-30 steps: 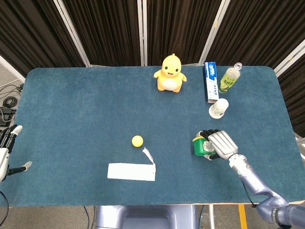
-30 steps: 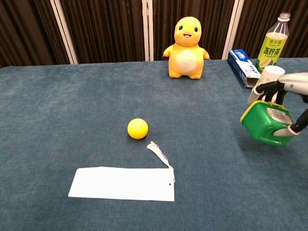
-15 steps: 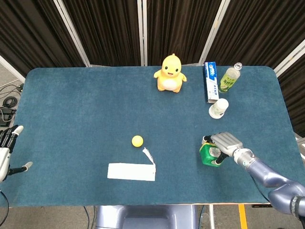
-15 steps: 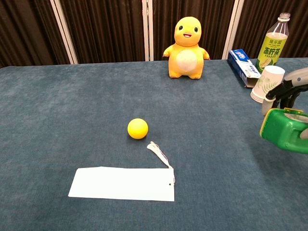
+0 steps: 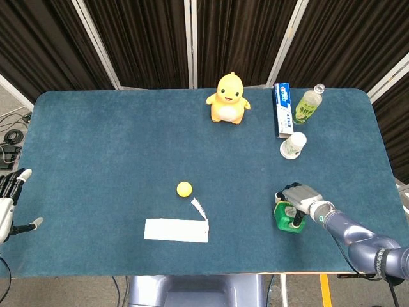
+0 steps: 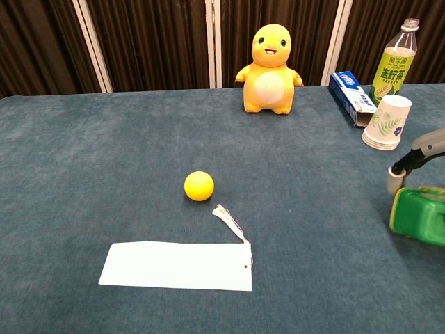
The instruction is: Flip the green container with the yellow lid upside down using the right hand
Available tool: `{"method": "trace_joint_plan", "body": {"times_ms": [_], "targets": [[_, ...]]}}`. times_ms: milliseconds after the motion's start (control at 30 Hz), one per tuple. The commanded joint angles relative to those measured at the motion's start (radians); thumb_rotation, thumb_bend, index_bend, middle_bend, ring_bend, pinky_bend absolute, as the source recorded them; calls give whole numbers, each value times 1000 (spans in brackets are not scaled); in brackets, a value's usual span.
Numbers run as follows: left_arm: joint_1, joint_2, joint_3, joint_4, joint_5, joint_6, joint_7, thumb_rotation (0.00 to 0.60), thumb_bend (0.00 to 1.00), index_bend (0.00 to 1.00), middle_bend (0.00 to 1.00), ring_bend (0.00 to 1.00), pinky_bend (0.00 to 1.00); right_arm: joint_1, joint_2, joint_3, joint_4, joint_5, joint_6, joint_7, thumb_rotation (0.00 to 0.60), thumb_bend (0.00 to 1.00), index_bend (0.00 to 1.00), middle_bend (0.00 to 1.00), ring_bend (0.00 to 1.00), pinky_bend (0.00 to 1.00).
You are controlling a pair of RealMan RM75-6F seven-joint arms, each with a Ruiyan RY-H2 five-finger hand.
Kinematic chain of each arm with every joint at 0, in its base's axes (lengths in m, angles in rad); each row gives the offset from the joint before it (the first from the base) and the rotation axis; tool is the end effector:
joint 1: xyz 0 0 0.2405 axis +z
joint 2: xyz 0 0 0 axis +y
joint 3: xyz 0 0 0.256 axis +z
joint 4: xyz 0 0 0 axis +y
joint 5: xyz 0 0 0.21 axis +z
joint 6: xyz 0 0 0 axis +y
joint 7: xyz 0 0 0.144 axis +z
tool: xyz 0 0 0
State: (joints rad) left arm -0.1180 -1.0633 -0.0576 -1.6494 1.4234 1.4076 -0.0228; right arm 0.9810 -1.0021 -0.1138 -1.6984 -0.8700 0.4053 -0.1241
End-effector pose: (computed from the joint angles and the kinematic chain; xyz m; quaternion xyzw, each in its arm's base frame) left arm -0.3152 0.1922 0.1687 -0.5880 -0.4163 -0.3691 0.5871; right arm -0.2171 -0.3317 0.0822 0.7916 -0.4965 0.0927 0.3440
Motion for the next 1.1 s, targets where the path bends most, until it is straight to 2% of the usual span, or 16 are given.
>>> {"method": "trace_joint_plan", "body": {"times_ms": [33,133,200,267,433,567,600,733,833,1100], "targets": [[0,1,-1,-1,-1,0,1,600,0,0,0,0,0,21,-35,-41,37,56,81,-59,600,178,0,0,0,0],[0,1,-1,-3,-2,1,2,600,0,0,0,0,0,-6,-76,-47,55,73,236,-127,600,157,0,0,0,0],[-1,0,0,-3,-1,0,5,600,0,0,0,0,0,-30,-91,-31,56,83,329,-150,600,157,0,0,0,0],[-1,0,0,-4,-1,1,6,600,0,0,0,0,0,-48,-72,-8,18,77,362,-127,600,156,0,0,0,0],[1,1,-1,-4,2,6,0,600,0,0,0,0,0,-106,34,33,-100,-50,410,-39,600,156,0,0,0,0],[3,1,-2,-3,8,15,-7,600,0,0,0,0,0,-204,99,51,-149,-228,536,53,600,134,0,0,0,0],[4,2,-2,-3,10,18,-11,600,0,0,0,0,0,-252,110,48,-145,-299,611,82,600,123,0,0,0,0],[7,7,1,-6,19,25,-20,600,0,0,0,0,0,-389,81,37,-68,-470,817,175,600,40,0,0,0,0],[10,7,2,-9,29,35,-23,600,0,0,0,0,0,-493,23,29,27,-549,969,222,600,0,0,0,0,0],[16,5,4,-10,41,50,-27,600,0,0,0,0,0,-643,-76,14,148,-592,1108,221,600,0,0,0,0,0]]}}
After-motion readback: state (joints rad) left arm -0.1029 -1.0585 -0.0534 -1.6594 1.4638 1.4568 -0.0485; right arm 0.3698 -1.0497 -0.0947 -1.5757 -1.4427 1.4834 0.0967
